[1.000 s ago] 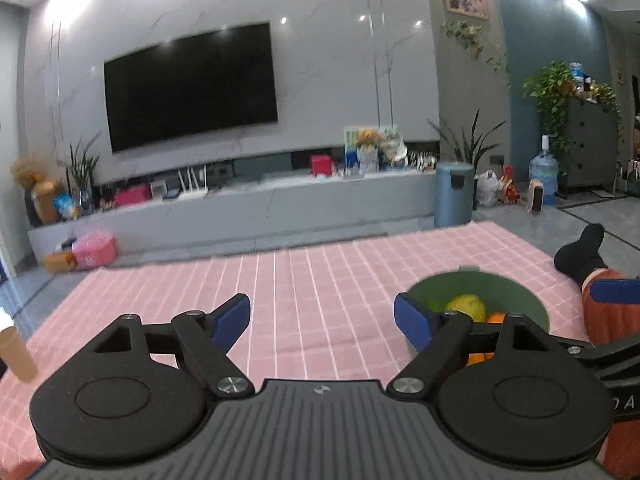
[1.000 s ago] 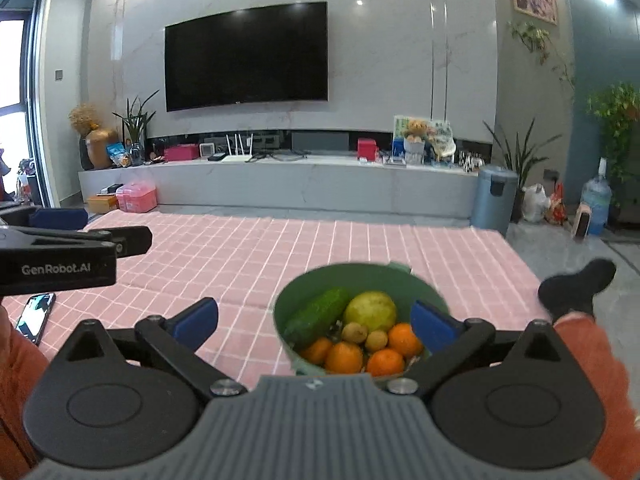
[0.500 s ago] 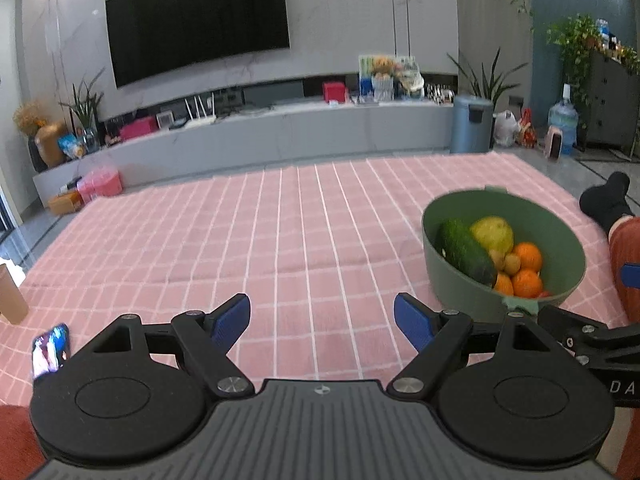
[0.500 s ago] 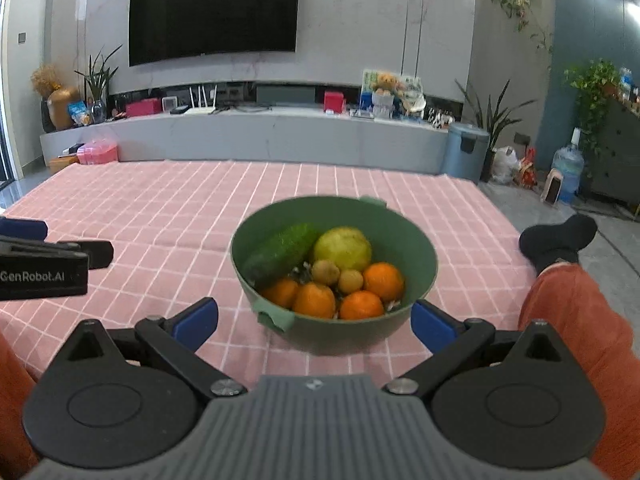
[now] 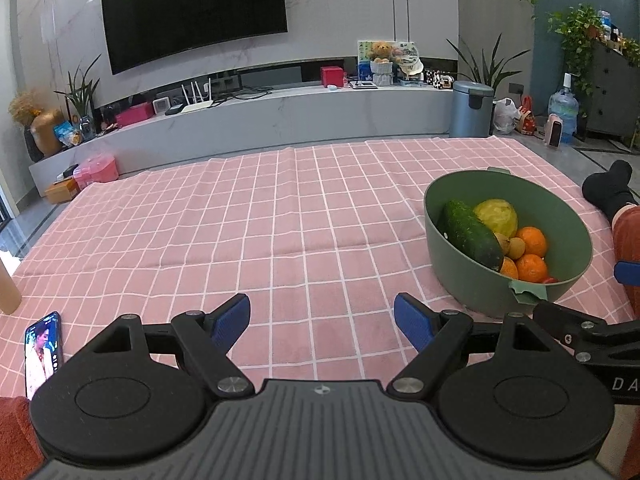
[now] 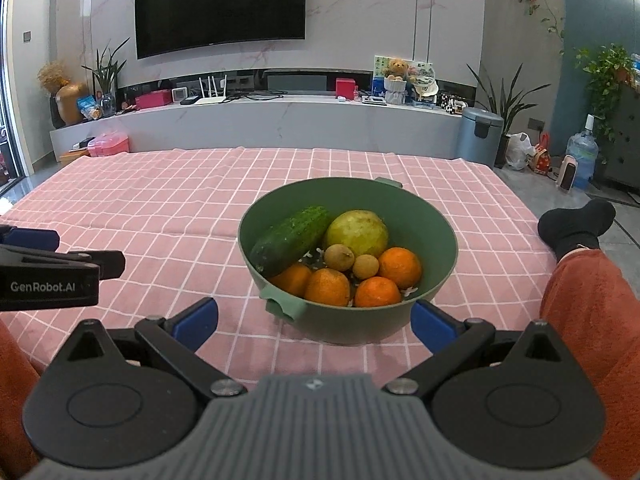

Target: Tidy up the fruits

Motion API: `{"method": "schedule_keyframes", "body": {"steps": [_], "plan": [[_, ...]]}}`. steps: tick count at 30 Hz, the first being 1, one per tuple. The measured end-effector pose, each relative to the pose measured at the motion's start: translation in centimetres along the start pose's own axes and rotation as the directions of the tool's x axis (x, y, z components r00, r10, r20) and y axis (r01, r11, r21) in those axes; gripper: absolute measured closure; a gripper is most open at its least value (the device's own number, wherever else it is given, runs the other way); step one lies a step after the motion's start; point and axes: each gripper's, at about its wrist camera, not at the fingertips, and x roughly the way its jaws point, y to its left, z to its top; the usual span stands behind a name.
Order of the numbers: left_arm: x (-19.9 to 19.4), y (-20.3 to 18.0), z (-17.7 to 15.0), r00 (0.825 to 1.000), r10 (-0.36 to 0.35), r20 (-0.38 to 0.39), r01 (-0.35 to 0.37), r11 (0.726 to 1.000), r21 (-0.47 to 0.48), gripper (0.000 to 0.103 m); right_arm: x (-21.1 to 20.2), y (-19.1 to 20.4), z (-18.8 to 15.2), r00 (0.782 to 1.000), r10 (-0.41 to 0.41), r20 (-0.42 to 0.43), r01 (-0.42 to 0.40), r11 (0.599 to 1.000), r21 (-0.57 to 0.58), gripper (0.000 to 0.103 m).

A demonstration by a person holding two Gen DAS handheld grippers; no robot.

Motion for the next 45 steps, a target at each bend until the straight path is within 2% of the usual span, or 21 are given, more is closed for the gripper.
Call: {"method": "schedule_keyframes", "body": {"steps": [45], "plan": [[-0.06,0.46,0.26,1.0,-0.001,0.001,0.001,1.0,-0.017,0.007,-0.47,0.03,0.03,0.999,0.03,0.012,-0.03,1.0,-0.007,0.005]]}}
